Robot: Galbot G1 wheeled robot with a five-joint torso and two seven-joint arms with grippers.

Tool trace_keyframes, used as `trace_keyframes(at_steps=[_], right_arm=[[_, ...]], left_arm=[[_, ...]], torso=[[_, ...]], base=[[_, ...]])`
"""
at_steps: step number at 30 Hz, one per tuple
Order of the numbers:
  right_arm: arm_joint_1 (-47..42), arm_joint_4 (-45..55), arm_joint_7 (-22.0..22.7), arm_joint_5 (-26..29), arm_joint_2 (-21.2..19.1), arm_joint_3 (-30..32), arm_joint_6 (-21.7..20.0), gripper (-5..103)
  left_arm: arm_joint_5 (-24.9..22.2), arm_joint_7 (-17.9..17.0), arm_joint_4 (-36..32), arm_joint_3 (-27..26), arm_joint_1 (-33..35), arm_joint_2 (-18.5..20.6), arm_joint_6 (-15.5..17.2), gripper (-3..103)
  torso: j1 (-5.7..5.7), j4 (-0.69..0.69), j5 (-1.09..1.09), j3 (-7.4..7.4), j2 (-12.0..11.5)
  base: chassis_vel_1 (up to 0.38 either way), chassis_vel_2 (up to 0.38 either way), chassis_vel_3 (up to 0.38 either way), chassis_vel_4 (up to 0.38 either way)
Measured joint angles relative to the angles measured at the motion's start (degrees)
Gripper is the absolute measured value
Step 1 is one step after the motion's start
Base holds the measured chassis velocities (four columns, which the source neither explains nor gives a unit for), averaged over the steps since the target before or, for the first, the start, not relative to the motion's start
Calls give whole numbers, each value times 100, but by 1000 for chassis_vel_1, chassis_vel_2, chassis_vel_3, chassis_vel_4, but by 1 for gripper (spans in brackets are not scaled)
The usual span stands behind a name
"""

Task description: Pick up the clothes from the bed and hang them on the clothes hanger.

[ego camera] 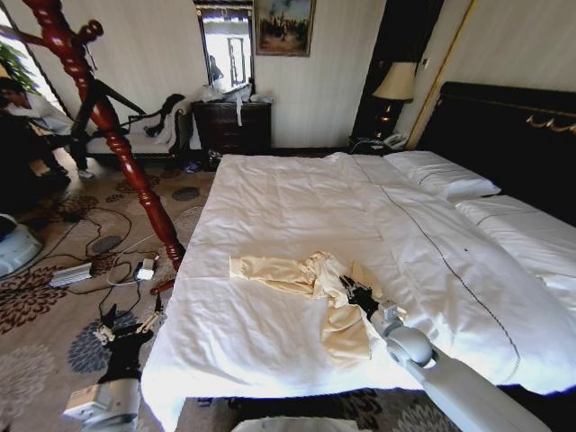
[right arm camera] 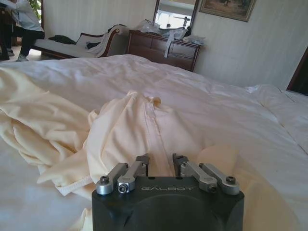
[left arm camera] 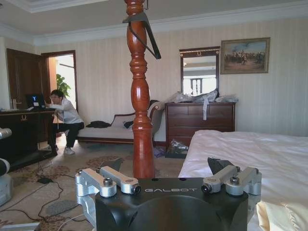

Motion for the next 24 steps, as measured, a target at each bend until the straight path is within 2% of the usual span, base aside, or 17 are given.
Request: trace_keyframes(at_steps=[2, 6, 8, 10, 14, 15, 17, 18, 21, 22, 24], right_arm=[[-7, -13, 1, -14, 12, -1, 0, 30], [5, -67, 2, -27, 29, 0, 2, 51], [16, -79, 0, -27, 29, 0, 2, 51], [38, -101, -3, -27, 32, 0, 4, 65], [87, -151, -7, -26, 63, -23, 8, 52], [96, -159, -8, -26, 68, -31, 10, 52], [120, -175, -9, -25, 78, -50, 12, 41], [120, -175, -9, -25, 78, -50, 12, 41], [159, -187, -10, -22, 91, -59, 30, 25], [159, -187, -10, -22, 91, -59, 30, 25], [156, -177, -10, -15, 89, -46, 75, 14]], left_arm=[[0, 0, 1, 2, -3, -1, 0, 100], [5, 0, 25, 17, -19, -9, 0, 100], [8, 0, 31, 21, -21, -12, -1, 100], [13, 0, 38, 26, -25, -15, -1, 100], [16, 0, 47, 26, -29, -16, -2, 100], [16, 0, 49, 25, -30, -15, -2, 100], [19, -1, 53, 25, -31, -17, -3, 100], [19, -1, 53, 25, -31, -17, -3, 100], [26, -1, 61, 26, -35, -24, -5, 100], [26, -1, 61, 26, -35, -24, -5, 100], [28, -2, 70, 27, -41, -25, -5, 100]], torso=[[0, 0, 0, 0, 0], [0, 0, 0, 0, 0], [0, 0, 0, 0, 0], [0, 0, 0, 0, 0], [0, 0, 0, 0, 0], [0, 0, 0, 0, 0], [0, 0, 0, 0, 0], [0, 0, 0, 0, 0], [0, 0, 0, 0, 0], [0, 0, 0, 0, 0], [0, 0, 0, 0, 0]], base=[[0, 0, 0, 0], [0, 0, 0, 0], [0, 0, 0, 0], [0, 0, 0, 0], [0, 0, 0, 0], [0, 0, 0, 0], [0, 0, 0, 0], [0, 0, 0, 0], [0, 0, 0, 0], [0, 0, 0, 0], [0, 0, 0, 0]])
